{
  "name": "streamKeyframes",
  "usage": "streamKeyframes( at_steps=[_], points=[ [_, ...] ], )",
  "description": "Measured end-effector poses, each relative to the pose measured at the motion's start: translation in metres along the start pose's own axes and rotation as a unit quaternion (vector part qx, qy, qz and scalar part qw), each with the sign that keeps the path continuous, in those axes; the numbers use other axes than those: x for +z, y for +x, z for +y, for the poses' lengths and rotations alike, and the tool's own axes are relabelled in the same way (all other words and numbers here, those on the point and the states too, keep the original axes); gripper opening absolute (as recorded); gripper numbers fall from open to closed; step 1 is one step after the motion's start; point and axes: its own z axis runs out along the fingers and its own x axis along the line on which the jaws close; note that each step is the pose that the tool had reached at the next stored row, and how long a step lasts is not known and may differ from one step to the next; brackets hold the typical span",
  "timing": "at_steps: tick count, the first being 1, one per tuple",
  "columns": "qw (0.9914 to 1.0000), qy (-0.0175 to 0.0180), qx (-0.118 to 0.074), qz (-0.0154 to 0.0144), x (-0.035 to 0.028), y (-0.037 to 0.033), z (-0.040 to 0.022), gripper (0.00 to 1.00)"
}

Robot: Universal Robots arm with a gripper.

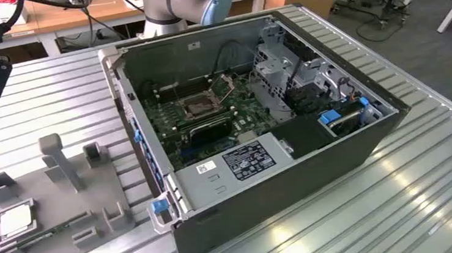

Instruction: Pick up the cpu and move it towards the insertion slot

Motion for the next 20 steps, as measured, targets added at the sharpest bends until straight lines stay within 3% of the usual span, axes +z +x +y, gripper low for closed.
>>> streamKeyframes(
  at_steps=[20],
  points=[
    [1.00000,0.0000,0.000,0.0000,-0.0002,0.0001,-0.0039,0.11]
  ],
)
